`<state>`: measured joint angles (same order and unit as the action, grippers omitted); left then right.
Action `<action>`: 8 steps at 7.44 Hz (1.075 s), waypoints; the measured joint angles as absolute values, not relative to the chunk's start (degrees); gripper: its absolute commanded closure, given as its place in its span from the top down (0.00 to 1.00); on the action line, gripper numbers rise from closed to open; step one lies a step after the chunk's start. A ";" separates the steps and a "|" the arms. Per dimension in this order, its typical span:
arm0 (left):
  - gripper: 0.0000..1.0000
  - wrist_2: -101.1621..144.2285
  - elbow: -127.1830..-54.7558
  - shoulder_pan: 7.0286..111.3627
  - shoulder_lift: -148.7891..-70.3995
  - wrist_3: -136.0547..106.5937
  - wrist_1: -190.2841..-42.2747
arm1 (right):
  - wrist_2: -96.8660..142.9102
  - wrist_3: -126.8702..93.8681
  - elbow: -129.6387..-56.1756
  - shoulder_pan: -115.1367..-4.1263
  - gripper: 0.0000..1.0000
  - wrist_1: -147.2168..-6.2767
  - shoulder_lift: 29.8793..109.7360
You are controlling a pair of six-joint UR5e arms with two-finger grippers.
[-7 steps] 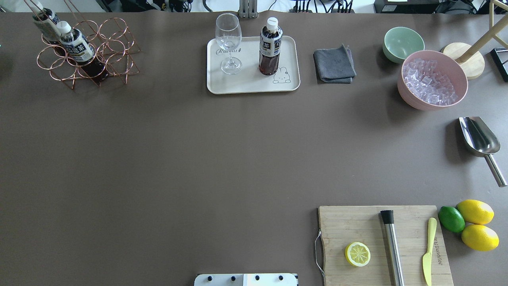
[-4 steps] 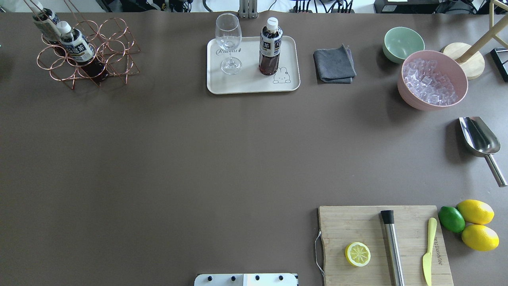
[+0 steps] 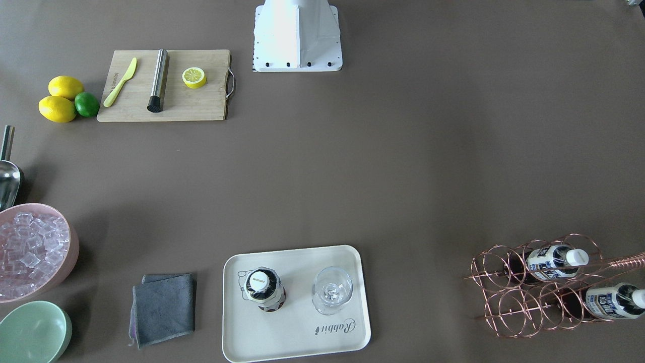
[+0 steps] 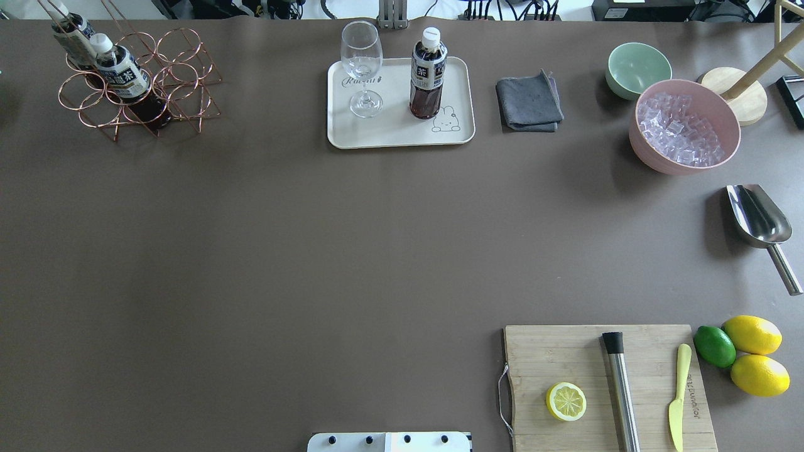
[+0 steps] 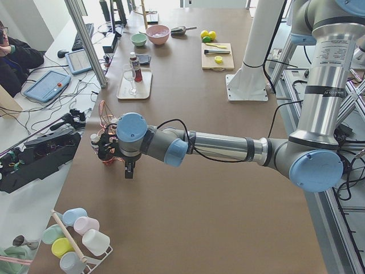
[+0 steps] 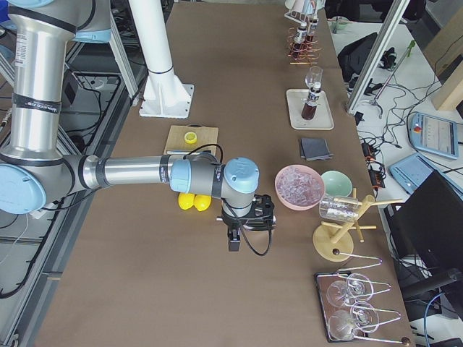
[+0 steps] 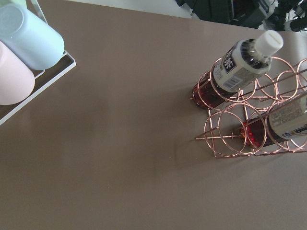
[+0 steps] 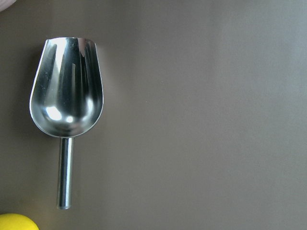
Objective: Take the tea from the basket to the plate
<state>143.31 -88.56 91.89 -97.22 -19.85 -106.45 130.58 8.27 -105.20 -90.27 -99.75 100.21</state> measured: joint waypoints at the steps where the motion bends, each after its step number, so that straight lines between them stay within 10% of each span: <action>1: 0.98 141.06 -87.92 90.64 -97.28 -18.42 -103.05 | 130.64 8.21 -105.17 -90.30 1.00 -99.76 100.20; 8: 0.98 129.68 -90.91 90.23 -99.59 -3.46 -77.12 | 130.62 7.54 -106.78 -90.33 1.00 -100.77 101.01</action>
